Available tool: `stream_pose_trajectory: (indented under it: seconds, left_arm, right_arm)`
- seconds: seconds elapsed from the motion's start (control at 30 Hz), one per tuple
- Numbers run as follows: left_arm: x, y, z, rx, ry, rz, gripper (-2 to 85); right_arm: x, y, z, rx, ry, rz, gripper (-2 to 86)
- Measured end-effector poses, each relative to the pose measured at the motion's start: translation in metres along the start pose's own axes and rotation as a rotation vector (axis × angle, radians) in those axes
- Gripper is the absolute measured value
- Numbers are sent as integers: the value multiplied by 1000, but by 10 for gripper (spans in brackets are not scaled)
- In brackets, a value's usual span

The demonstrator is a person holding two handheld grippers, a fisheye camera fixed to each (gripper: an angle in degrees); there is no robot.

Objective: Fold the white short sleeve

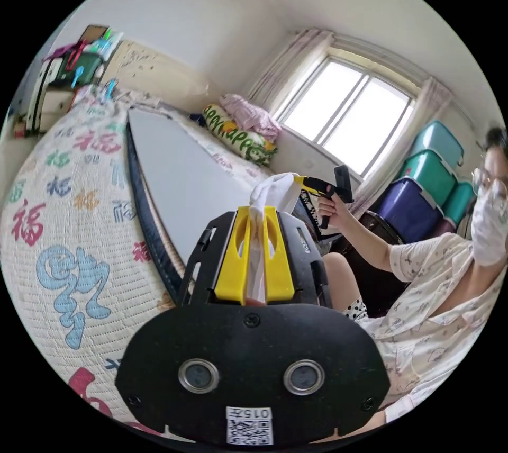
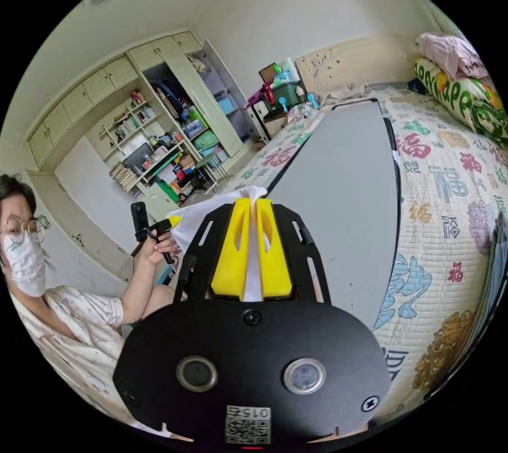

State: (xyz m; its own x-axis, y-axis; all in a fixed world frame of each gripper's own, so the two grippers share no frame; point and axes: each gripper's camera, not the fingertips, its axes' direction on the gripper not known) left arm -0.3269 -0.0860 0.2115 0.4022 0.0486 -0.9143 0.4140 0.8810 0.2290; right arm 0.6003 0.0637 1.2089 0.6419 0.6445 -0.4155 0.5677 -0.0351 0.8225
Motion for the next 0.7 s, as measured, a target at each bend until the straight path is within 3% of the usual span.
stream_pose_trajectory:
  seconds: [0.17, 0.43, 0.7]
  left_arm:
    - [41, -77, -59, 51, 83, 145, 18]
    - [108, -258, -90, 35, 229, 403, 15]
    - [86, -428, -25, 21, 391, 498, 15]
  right_arm:
    - [-26, 89, -36, 153, -6, -36, 17]
    - [-69, 228, -81, 387, 214, -78, 11]
    - [-126, 335, -102, 614, 695, -220, 7]
